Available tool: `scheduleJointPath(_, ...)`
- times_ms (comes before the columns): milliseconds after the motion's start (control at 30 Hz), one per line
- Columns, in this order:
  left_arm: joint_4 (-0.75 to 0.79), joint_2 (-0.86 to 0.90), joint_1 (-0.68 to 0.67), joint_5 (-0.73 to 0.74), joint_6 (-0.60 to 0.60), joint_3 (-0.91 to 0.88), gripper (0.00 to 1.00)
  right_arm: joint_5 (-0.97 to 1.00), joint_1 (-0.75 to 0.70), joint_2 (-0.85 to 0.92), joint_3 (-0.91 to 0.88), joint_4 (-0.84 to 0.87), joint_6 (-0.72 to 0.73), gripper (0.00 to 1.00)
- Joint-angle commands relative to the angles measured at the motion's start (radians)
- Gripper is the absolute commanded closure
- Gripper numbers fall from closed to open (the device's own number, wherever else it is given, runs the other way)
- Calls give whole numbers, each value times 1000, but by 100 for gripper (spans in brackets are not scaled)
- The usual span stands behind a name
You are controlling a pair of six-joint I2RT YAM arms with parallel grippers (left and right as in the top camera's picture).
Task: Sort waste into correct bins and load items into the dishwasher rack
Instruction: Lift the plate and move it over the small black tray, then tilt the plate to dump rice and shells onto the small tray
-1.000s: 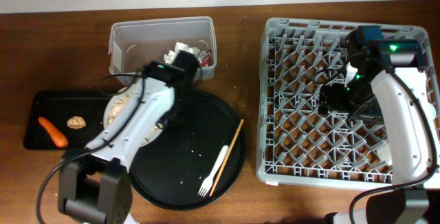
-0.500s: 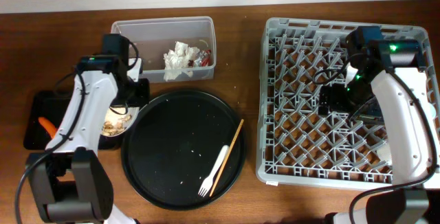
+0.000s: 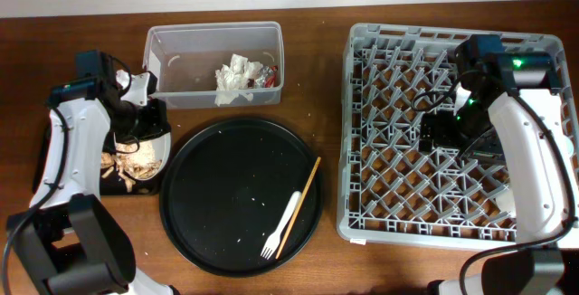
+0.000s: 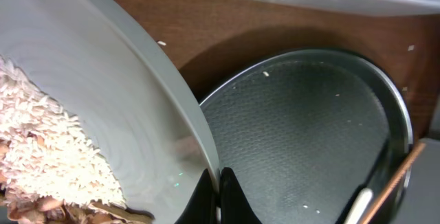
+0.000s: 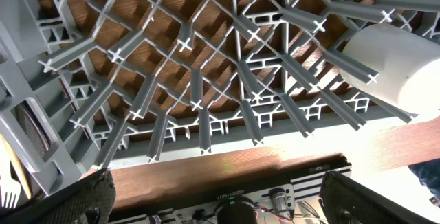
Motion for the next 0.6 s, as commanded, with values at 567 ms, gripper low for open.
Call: scheduleJointPath(567, 20, -90, 210, 371, 43, 27, 100, 16, -6, -10, 1, -12, -9, 2)
